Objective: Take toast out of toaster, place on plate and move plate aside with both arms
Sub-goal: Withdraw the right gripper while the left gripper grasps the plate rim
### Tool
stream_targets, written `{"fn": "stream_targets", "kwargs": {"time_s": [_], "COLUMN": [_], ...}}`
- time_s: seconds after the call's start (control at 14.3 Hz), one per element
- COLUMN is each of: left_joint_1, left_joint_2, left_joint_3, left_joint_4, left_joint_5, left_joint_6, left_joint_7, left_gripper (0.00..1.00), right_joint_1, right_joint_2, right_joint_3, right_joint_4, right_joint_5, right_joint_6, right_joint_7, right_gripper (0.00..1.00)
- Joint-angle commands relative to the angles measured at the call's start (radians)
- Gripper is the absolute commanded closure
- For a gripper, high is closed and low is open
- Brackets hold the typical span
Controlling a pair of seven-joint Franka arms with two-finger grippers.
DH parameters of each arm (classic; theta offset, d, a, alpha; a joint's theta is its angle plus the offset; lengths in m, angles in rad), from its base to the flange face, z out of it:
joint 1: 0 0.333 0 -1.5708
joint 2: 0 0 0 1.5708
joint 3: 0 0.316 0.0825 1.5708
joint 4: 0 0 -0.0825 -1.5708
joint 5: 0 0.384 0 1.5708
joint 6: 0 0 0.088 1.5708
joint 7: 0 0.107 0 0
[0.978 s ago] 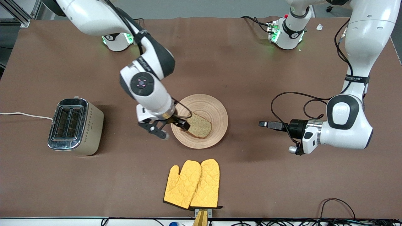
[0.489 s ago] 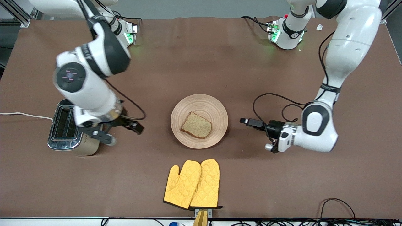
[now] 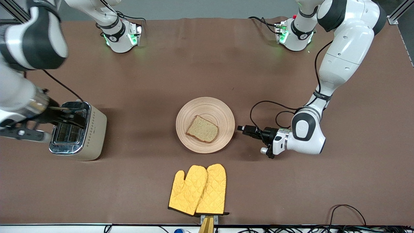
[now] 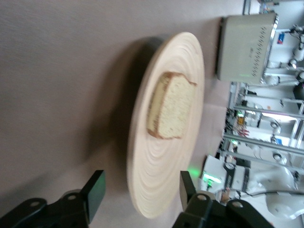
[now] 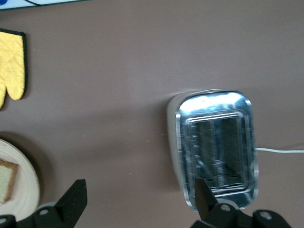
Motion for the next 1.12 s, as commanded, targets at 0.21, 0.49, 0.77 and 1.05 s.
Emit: {"fn": "stream_targets", "kwargs": {"time_s": [0.21,0.49,0.77,1.05], "left_joint_1": [-0.037,-0.069,-0.077,-0.1], "left_joint_2": [-0.02,-0.014,-0.01,-0.02], "left_joint_3": [-0.009,-0.009,-0.009,-0.009], "left_joint_4": [-0.063,-0.068,-0.071,-0.055], "left_joint_5": [-0.033,-0.036,-0.054,-0.083], "left_joint_6": [0.103,0.133,0.134,0.134], "left_joint_7": [0.018,0.017,0.017,0.005], "left_gripper": [0.47,0.55,0.89,1.0], "right_joint_1": [0.001,-0.031,-0.04,-0.037], "right_joint_2": [-0.244,-0.336,-0.376,-0.369], "right_joint_3": [-0.098,-0.093,-0.093,-0.093], "right_joint_4": [-0.252,-0.283,-0.299,-0.251], "right_joint_5": [0.021,0.01,0.007,0.007], "right_joint_6": [0.028,-0.001,-0.01,-0.067], "right_joint_7": [-0.171,-0.188,-0.189,-0.173], "right_gripper": [0.0,0.0,0.0,0.0]}}
